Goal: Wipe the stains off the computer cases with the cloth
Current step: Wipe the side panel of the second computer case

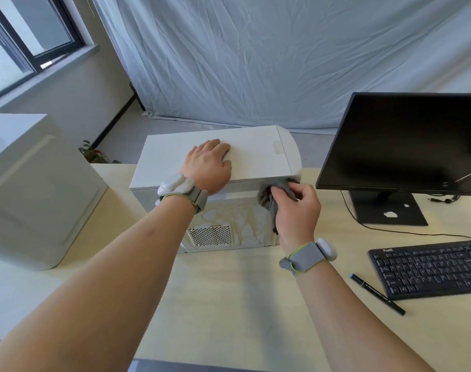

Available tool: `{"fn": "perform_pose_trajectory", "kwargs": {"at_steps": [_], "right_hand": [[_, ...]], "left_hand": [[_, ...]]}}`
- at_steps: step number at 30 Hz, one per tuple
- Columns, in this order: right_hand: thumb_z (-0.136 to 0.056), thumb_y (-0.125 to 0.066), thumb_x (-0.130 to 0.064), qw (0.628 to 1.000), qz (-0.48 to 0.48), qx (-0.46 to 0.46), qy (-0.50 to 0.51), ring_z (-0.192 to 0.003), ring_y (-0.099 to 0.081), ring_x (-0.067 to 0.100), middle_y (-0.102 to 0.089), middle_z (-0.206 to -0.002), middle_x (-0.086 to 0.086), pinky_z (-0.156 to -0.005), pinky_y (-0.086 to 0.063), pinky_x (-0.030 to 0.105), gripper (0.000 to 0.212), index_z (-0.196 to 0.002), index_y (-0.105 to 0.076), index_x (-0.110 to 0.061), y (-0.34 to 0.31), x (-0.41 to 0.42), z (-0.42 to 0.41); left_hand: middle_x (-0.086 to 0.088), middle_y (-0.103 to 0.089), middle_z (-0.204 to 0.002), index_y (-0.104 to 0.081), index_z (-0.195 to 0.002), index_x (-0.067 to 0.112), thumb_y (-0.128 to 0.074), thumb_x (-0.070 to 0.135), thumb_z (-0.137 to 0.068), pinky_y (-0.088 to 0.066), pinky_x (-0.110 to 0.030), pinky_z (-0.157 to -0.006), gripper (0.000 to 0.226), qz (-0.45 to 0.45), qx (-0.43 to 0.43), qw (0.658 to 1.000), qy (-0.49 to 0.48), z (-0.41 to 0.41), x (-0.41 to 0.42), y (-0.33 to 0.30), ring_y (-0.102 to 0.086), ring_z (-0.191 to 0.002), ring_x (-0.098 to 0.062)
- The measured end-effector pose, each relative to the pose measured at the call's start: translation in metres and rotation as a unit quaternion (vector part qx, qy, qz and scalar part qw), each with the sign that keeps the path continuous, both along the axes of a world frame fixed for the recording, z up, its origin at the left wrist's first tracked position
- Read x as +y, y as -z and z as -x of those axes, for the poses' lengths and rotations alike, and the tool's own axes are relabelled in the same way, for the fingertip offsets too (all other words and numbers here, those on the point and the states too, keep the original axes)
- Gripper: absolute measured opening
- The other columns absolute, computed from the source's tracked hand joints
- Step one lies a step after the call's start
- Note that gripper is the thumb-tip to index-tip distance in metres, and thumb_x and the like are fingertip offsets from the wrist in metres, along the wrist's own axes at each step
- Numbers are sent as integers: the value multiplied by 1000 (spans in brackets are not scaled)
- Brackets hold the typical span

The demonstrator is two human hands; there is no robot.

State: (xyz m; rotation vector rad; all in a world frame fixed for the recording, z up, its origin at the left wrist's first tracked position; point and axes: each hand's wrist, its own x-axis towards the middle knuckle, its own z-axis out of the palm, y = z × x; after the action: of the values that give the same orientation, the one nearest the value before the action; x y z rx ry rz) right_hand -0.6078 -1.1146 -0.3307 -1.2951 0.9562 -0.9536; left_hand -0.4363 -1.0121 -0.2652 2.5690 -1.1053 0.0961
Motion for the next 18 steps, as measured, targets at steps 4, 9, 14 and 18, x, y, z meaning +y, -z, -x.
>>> {"fn": "perform_pose_trajectory", "kwargs": {"at_steps": [4,9,14,18], "right_hand": [[-78,-72,-9,994,-69,81,18,-70,-59,25,-65,-79,4,-57,-46,27,13,-87,-63,-8,20,-3,-3],[-79,-71,-9,983,-179,33,33,-52,-44,22,-51,-59,10,-49,-39,30,21,-69,-55,1,34,-7,16],[-75,-79,-13,998,-49,-28,3,-75,-67,17,-71,-87,7,-66,-57,32,21,-91,-66,-12,-3,-7,11],[-75,-74,-12,990,-90,108,1,-69,-60,26,-67,-81,10,-57,-47,27,18,-88,-64,-5,30,-12,2]], "left_hand": [[0,-46,-149,-50,-143,22,-43,28,-98,-25,-35,-115,46,-4,-3,1000,4,0,2,-4,-39,-137,-25],[-1,-41,-156,-49,-144,24,-41,31,-98,-23,-38,-120,47,-9,-10,1000,0,0,1,2,-35,-143,-25],[-1,-40,-157,-49,-144,25,-42,31,-97,-22,-39,-122,48,-12,-7,1000,-4,-1,0,2,-33,-145,-24],[0,-44,-153,-50,-143,23,-41,28,-98,-24,-36,-118,46,-8,-9,1000,-3,2,1,-2,-37,-141,-24]]}}
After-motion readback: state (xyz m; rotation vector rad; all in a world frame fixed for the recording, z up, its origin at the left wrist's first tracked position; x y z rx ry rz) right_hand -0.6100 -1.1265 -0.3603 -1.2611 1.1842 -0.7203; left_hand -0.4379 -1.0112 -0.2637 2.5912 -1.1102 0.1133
